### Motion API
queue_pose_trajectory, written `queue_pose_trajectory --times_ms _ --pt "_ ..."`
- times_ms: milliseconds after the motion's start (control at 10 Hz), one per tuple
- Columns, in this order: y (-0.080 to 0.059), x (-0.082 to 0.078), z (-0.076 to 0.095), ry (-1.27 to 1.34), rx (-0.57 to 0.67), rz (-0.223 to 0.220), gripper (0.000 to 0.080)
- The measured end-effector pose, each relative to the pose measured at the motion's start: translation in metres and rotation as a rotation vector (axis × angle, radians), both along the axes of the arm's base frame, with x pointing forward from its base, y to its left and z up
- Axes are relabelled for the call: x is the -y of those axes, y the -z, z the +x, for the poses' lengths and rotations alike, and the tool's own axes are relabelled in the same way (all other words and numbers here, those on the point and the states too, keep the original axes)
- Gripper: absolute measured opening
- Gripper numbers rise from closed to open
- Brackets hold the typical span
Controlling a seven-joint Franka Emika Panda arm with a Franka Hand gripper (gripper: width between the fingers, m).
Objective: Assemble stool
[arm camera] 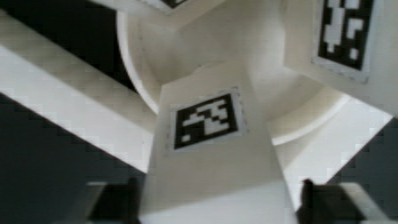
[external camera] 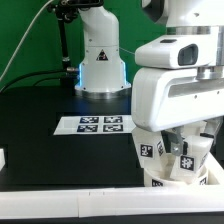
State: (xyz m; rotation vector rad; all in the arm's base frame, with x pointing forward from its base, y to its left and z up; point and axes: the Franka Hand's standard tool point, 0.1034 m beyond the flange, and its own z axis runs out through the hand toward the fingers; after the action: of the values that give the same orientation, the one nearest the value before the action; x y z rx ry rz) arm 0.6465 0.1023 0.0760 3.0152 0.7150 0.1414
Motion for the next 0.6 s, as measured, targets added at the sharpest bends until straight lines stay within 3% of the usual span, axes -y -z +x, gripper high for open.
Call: queue_pose_trajectory --times_ms 100,600 --pt "0.000 0.000 0.000 0.069 0.001 0.007 0.0337" --pt "0.001 0.013 0.003 0.562 0.037 0.053 0.0337"
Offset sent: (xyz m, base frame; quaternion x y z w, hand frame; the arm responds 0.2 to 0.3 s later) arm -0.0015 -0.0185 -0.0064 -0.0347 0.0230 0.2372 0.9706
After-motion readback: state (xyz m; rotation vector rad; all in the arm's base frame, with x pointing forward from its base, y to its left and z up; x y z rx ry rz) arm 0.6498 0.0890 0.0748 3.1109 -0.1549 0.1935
